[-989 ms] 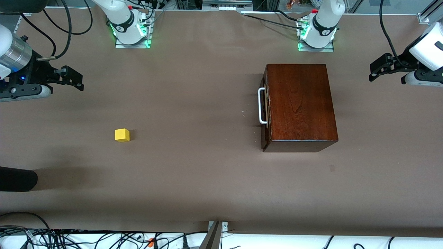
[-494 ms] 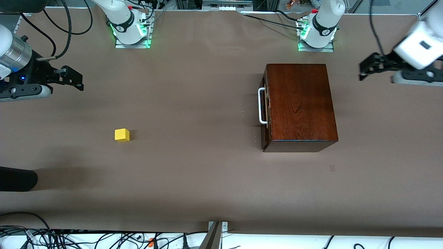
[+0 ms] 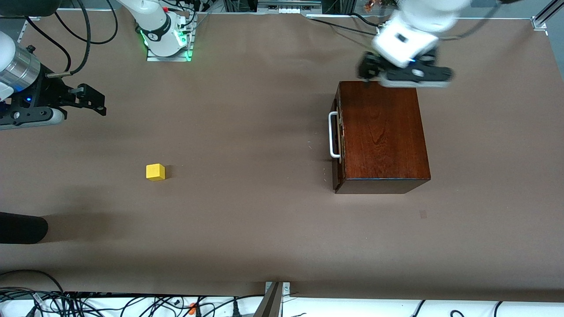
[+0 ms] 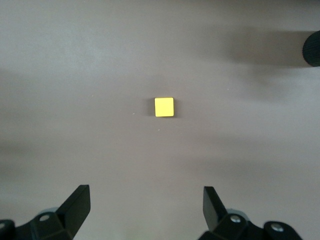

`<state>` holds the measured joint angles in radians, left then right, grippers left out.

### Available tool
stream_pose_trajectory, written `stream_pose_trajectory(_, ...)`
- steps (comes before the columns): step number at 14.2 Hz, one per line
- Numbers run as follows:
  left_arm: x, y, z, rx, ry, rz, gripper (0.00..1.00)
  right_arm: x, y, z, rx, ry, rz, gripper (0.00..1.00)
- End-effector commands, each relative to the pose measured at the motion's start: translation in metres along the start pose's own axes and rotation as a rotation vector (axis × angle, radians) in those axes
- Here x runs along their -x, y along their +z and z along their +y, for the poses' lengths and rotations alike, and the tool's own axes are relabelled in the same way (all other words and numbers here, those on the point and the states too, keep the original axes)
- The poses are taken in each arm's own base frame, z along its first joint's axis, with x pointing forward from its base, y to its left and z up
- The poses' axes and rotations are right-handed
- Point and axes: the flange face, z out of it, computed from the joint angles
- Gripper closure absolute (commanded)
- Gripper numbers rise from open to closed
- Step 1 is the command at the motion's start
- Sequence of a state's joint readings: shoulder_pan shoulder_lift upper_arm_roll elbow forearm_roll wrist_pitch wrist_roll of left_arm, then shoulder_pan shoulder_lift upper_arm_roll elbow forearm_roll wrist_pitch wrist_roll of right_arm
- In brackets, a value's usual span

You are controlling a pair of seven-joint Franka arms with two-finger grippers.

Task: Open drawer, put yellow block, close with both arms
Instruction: 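Reach the left gripper to the drawer handle while the right gripper reaches the cube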

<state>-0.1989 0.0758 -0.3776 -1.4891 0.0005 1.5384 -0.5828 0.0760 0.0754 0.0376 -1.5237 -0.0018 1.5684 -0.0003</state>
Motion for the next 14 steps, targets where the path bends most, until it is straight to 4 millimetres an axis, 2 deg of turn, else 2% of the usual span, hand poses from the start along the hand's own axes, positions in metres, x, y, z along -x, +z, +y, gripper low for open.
stream_pose_trajectory(1,0.006,0.008,0.042,-0.019,0.003,-0.002,0.0,-0.005,-0.003,0.001,0.001,-0.003,0.005,0.0)
stream_pose_trajectory(2,0.01,0.019,0.057,-0.046,0.008,-0.003,0.0,-0.006,0.001,0.001,-0.001,-0.003,0.0,0.0)
stream_pose_trajectory(4,0.002,0.044,0.068,-0.081,0.017,-0.013,0.0,-0.016,0.021,0.002,0.007,-0.003,-0.034,0.0)
stream_pose_trajectory(5,-0.002,0.054,0.074,-0.074,0.014,-0.011,0.0,-0.024,0.038,0.003,0.009,-0.003,-0.061,0.0)
stream_pose_trajectory(7,-0.01,0.086,0.083,-0.105,0.014,-0.014,0.0,-0.027,0.044,0.011,0.006,0.009,-0.064,0.0)
stream_pose_trajectory(9,-0.017,0.114,0.093,-0.13,0.003,-0.023,0.0,-0.046,0.094,0.011,-0.006,0.009,-0.14,0.0)
stream_pose_trajectory(11,-0.022,0.143,0.102,-0.162,-0.007,-0.025,0.0,-0.058,0.118,0.007,-0.001,0.003,-0.13,0.0)
stream_pose_trajectory(14,-0.024,0.188,0.115,-0.221,-0.005,0.001,0.0,-0.08,0.183,0.002,-0.011,0.007,-0.127,0.0)
